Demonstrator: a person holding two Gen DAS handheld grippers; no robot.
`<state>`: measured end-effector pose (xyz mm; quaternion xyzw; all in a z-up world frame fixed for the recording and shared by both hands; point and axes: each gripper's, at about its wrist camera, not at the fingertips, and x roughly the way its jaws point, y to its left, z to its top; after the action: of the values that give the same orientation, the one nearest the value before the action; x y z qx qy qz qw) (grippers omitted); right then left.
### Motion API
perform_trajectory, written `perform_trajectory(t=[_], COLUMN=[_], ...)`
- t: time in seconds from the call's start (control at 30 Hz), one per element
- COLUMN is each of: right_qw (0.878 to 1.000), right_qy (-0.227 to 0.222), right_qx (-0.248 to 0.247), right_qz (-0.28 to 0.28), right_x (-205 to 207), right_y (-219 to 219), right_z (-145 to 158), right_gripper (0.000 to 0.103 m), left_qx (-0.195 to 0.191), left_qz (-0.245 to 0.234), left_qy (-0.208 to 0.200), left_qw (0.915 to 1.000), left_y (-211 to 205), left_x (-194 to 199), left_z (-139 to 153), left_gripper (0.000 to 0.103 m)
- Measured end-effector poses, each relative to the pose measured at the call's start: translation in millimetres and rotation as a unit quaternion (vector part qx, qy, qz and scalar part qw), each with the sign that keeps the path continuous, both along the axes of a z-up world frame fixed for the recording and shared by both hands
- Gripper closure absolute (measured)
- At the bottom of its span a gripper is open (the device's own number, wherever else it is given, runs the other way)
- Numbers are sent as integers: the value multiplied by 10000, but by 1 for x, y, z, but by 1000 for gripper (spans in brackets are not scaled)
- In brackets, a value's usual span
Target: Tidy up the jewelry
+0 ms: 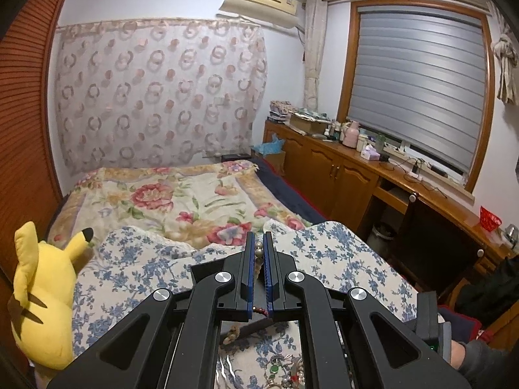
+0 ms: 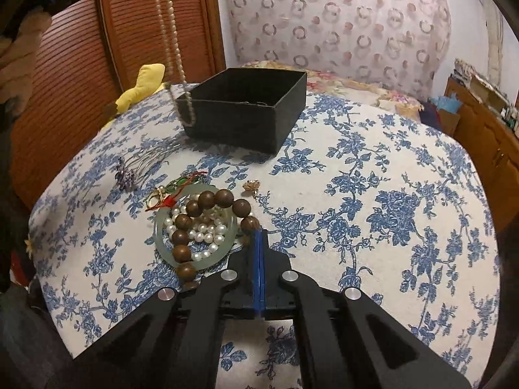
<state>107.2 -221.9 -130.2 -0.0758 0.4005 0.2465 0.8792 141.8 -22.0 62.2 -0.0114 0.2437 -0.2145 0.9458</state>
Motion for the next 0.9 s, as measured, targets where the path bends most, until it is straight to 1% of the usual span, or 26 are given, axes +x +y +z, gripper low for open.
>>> perform_trajectory(t=[0.07,0.1,0.13,0.17,0.27,0.3,0.37,0.47,0.57,0.77,0.9], right_qw=[9999,9998,9997,9995,9988,9987,9988,9998,9996,9965,9941], right_qy=[10,48,115,164,197,204,194,15,-258,-781,-1007], right_qx=[-105,-174,-231,-281,-452,-464,-449,-190,-31,182,265], right_qz=[29,29,24,7,52,69,61,75,108,243,288], right_x=[-2,-2,-1,0,1,2,4,5,6,19,34], right_y=[3,4,5,5,10,10,8,4,5,12,13], right_z=[-1,-3,-5,-7,-9,-10,-8,12,38,88,110], right_gripper=[91,90,85,82,83,88,88,88,88,88,88], left_qx=[23,23,14,10,-10,-22,-53,-66,-84,-97,-106], left_qz=[-24,-32,-41,-46,-66,-76,-96,-115,-124,-130,-103], left_qy=[10,18,28,34,18,0,-51,-122,-126,-22,41], left_qw=[10000,10000,10000,10000,10000,10000,9999,9998,9998,9999,9999], left_y=[-1,-2,-2,-3,-4,-3,-3,-2,-4,-8,-8], left_x=[1,3,5,7,11,12,15,20,27,43,54], left_z=[-2,-3,-4,-3,0,2,8,16,19,16,15], left_gripper=[99,99,99,99,99,99,99,99,99,99,99])
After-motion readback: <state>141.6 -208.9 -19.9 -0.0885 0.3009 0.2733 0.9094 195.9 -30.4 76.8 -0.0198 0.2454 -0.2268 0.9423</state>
